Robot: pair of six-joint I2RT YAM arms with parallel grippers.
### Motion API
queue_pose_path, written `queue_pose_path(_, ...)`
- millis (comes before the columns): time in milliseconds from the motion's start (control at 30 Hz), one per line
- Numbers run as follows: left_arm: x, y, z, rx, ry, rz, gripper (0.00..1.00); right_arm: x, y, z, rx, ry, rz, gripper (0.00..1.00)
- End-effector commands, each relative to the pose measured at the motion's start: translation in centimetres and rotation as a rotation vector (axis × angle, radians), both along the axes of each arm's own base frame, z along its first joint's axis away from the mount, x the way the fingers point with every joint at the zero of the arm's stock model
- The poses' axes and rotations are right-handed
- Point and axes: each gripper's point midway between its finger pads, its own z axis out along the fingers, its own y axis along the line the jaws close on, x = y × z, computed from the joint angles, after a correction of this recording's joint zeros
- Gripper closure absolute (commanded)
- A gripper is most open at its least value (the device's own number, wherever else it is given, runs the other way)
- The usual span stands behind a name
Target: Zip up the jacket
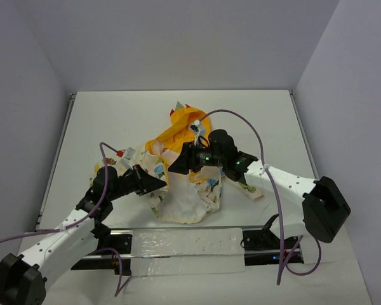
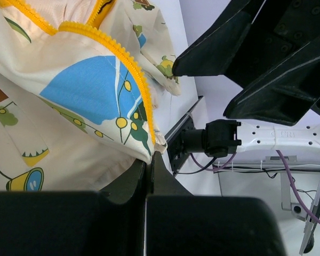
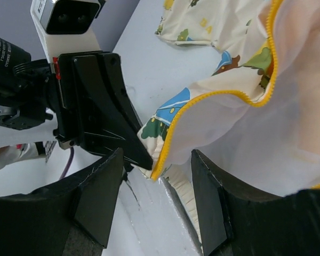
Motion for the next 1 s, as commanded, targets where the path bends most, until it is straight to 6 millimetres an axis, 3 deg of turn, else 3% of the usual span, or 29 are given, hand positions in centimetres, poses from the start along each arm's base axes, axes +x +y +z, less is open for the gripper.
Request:
queue_pose_path(0,-0.2,-0.5,1.2,-0.04,-0.055,-0.035,1.0,-0.7,1.4,0.7,0.063,0.009,0.075,0.39)
queue_pose_path(233,-0.2,-0.5,1.5,-0.044,-0.065,-0.037,1.0,-0.5,2.1,-0.8,0.029,0.039,0.064,0.39)
queue_pose_path(533,-0.2,-0.6,1.4,-0.043,-0.063,-0.04,1.0,-2.2,3.1,-0.1,0.082,0.038,0.148,0.46)
queue_pose_path(733,-0.2,-0.6,1.4,-0.044,-0.061,-0.041,1.0,-2.7,3.2,0.1,0.125,0.046,0.161,0.58)
queue_pose_path(967,-0.2,-0.5,1.6,-0.046,-0.069,-0.036,1.0,-2.4,3.2,-0.4,0.106,0.052,0.142,0.57)
